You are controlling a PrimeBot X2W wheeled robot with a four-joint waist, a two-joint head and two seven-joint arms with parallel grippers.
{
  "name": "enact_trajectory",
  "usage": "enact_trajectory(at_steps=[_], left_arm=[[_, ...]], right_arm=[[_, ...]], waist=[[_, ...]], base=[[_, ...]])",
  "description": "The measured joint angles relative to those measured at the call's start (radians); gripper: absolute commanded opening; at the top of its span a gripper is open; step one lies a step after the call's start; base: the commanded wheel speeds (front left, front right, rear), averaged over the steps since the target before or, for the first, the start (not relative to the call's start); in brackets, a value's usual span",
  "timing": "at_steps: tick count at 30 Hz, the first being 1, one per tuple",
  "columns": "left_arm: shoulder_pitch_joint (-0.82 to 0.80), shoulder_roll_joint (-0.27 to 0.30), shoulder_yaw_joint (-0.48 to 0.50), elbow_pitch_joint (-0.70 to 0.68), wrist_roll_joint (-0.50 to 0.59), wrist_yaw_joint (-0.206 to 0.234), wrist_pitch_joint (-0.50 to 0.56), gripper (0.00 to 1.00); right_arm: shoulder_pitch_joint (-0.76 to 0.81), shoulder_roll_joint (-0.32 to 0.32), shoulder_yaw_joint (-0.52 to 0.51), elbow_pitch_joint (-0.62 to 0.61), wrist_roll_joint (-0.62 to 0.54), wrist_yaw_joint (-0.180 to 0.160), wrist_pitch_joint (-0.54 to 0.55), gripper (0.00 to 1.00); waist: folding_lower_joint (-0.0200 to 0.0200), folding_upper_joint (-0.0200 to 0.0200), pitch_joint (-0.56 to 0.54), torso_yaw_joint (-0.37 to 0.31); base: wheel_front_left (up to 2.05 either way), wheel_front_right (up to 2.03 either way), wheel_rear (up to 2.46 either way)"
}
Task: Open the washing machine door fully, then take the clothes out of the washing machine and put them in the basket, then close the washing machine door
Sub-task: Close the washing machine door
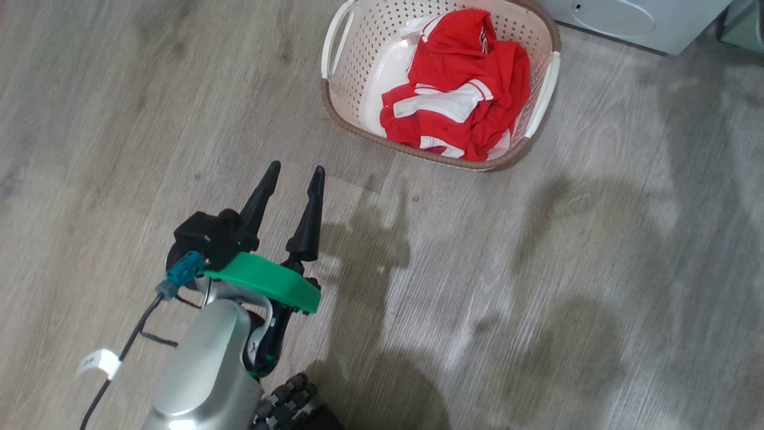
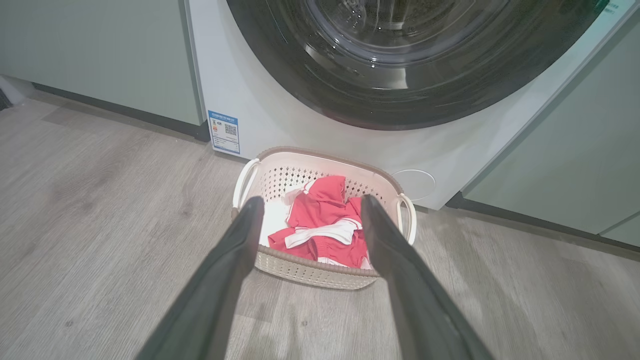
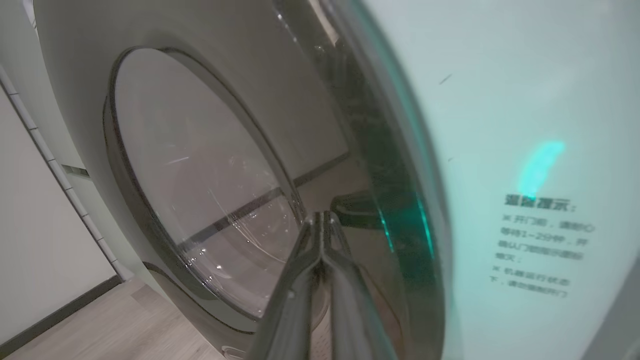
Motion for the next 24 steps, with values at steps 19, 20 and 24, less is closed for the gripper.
enact_trajectory(at_steps=[19,20,24], left_arm=[[0.09,0.0,0.144,0.108,0.118,-0.013,0.0,1.0],[0.093,0.002,0.164,0.117,0.13,-0.02,0.0,1.0],[0.098,0.028,0.226,0.158,0.159,-0.02,0.0,1.0]], right_arm=[[0.478,0.137,-0.151,-0.178,-0.015,-0.004,0.0,1.0],[0.511,0.151,-0.157,-0.186,-0.022,-0.004,0.0,1.0],[0.634,0.187,-0.164,-0.203,-0.039,-0.004,0.0,1.0]], waist=[[0.0,0.0001,-0.268,-0.081],[0.0,0.0001,-0.288,-0.09],[0.0,0.0001,-0.36,-0.135]], base=[[0.0,0.0,0.0],[0.0,0.0,0.0],[0.0,0.0,0.0]])
